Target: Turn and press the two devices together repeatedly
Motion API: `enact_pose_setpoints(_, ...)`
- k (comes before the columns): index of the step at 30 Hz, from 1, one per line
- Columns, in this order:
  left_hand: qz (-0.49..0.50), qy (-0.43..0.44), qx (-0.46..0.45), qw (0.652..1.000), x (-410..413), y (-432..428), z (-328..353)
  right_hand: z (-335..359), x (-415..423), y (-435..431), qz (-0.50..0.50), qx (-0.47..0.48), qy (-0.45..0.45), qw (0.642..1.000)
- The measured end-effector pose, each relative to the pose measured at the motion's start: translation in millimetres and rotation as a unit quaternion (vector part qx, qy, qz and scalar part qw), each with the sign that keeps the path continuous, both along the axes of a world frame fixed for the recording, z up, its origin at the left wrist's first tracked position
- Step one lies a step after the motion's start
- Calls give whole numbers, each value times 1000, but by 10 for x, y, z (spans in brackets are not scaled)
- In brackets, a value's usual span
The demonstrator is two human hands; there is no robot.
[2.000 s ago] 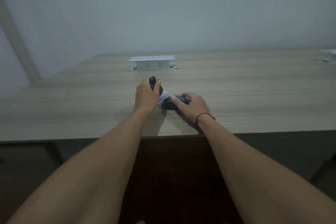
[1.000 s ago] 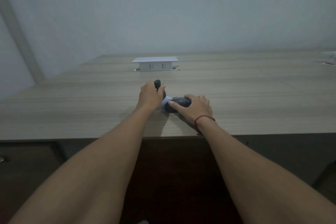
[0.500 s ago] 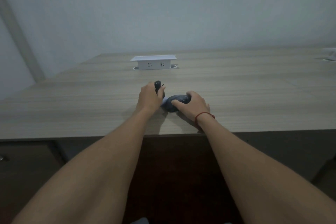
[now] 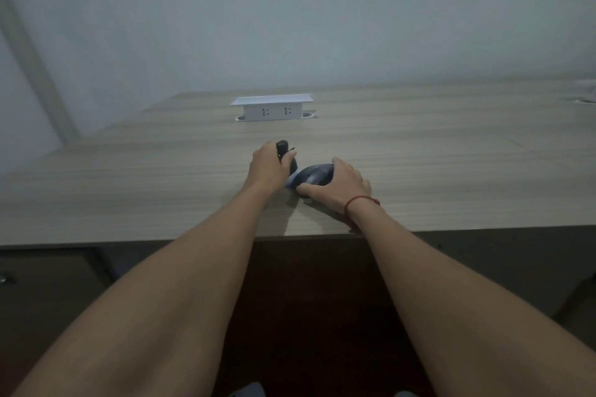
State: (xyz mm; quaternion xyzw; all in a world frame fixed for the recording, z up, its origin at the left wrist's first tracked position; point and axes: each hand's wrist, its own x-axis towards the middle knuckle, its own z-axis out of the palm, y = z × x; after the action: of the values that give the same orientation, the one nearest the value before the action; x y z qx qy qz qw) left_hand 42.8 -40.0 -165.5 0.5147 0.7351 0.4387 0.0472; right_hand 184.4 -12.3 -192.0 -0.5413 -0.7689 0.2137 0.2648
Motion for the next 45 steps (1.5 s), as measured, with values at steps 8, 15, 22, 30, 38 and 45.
enact_pose_setpoints(8,-42,-61,97,993,235,-69,79,-11,-4,9,21,25,-19,999)
enact_pose_setpoints(15,-27,3,16,999,56,-15,-26,-21,-6,37,0,-10,20,1000)
enact_pose_setpoints(22,-43,-41,127,990,207,-68,162,25,38,16,19,-14,22,999)
enact_pose_setpoints(30,-57,1,59,997,172,-32,-5,10,7,40,21,-3,-13,1000)
enact_pose_setpoints(38,-23,-25,76,996,71,-173,-41,1,-17,28,-8,-3,-3,1000)
enact_pose_setpoints(45,-52,-29,109,992,141,-98,170,16,1,-52,-11,-37,96,995)
